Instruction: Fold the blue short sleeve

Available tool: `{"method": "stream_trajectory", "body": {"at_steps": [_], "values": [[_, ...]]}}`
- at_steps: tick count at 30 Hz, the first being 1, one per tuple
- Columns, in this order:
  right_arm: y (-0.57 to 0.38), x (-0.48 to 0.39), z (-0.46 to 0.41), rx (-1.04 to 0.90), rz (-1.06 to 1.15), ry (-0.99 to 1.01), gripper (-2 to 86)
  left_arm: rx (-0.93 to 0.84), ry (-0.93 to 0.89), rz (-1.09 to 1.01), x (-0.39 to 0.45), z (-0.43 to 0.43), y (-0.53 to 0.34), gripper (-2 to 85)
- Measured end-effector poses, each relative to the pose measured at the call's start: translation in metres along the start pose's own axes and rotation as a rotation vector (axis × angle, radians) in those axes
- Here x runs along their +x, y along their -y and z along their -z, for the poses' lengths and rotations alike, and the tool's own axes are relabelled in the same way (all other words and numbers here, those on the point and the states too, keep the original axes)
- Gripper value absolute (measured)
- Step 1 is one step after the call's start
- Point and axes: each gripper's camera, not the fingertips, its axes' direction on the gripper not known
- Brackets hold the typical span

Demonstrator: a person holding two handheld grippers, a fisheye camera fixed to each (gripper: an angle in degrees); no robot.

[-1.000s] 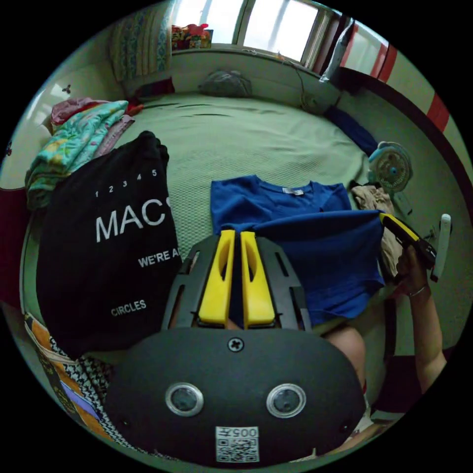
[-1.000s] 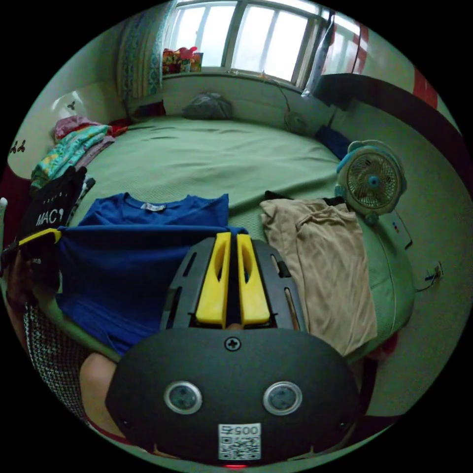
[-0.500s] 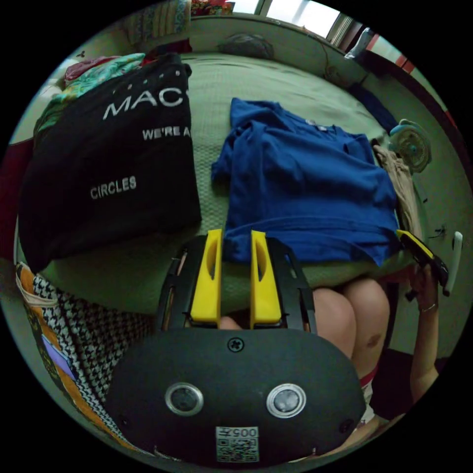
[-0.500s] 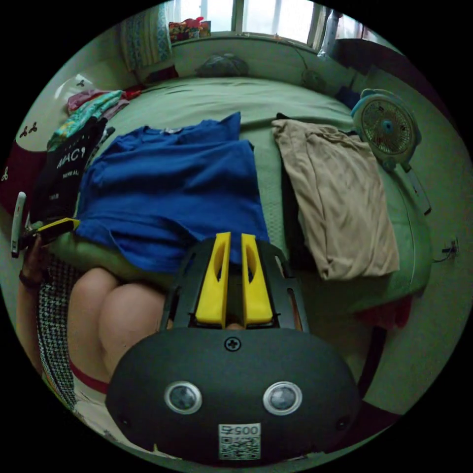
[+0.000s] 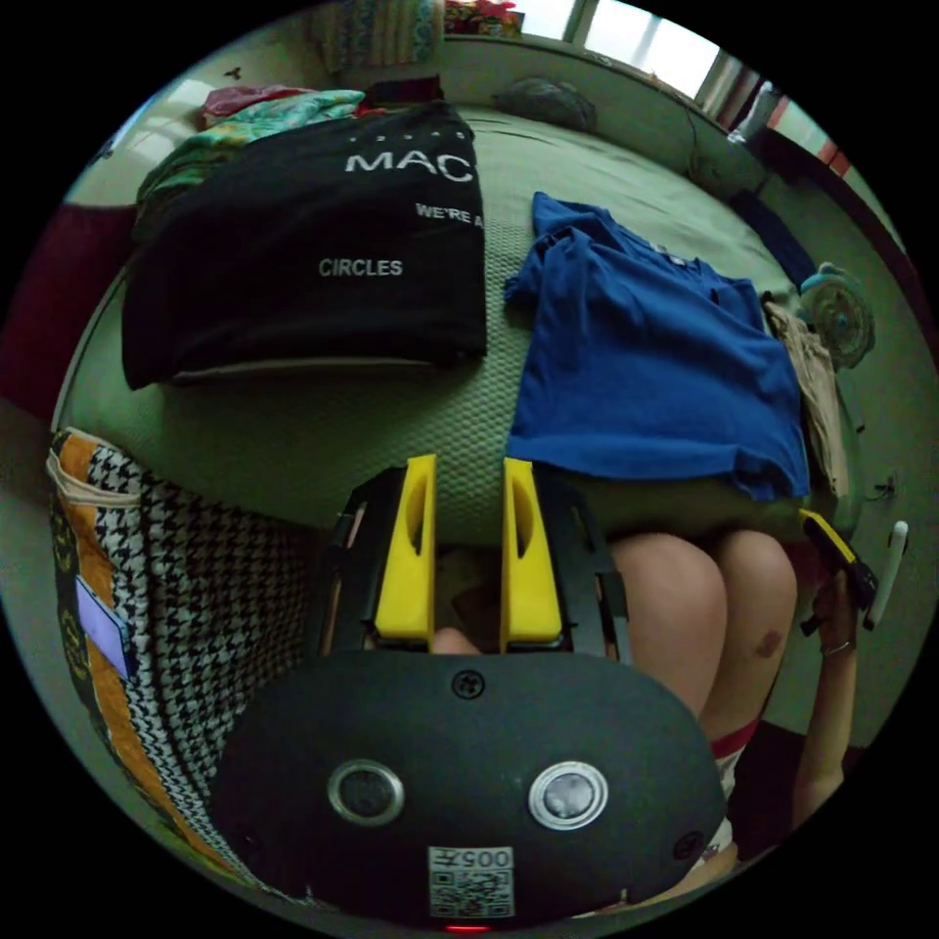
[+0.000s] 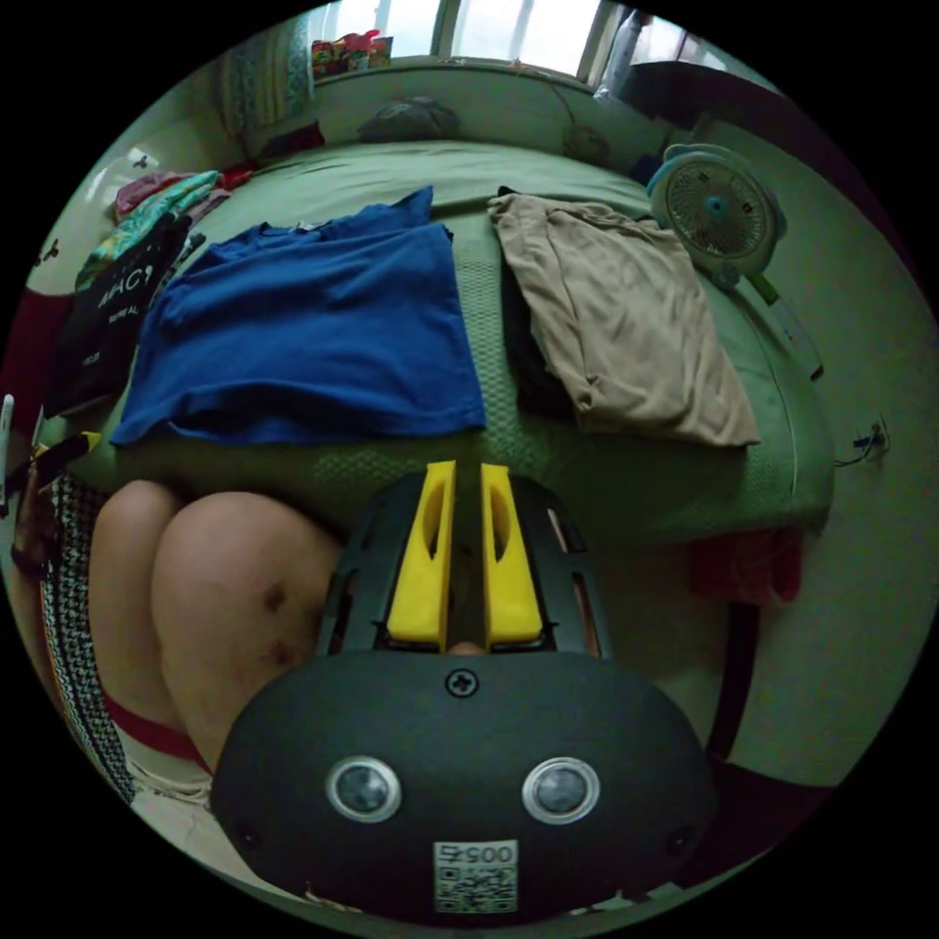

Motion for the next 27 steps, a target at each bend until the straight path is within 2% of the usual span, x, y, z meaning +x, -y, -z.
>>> {"method": "stream_trajectory", "body": {"at_steps": [7, 11, 15, 17, 20, 22, 27], "values": [[0.009, 0.013, 0.028, 0.074, -0.042, 0.038, 6.3, 0.034, -0.042, -0.029, -0.009, 0.031, -0.011, 11.3], [0.016, 0.013, 0.019, 0.001, -0.052, 0.055, 7.3, 0.016, -0.072, -0.049, -0.007, 0.033, -0.016, 11.9], [0.009, 0.011, 0.024, 0.004, -0.085, 0.028, 6.6, -0.061, -0.084, -0.068, -0.005, 0.029, -0.021, 13.1], [0.001, 0.007, 0.034, 0.016, -0.073, 0.007, 4.7, -0.054, -0.027, -0.079, -0.004, 0.034, -0.026, 12.7], [-0.007, 0.004, 0.044, 0.032, -0.054, -0.008, -0.3, -0.060, 0.038, -0.096, -0.003, 0.050, -0.032, 9.7], [-0.012, 0.005, 0.052, 0.042, -0.044, -0.011, -0.9, -0.066, -0.031, -0.103, -0.009, 0.062, -0.037, 5.0], [-0.025, 0.022, 0.095, 0.100, -0.072, 0.060, -1.2, -0.041, -0.105, -0.095, -0.026, 0.104, -0.054, 3.0]]}}
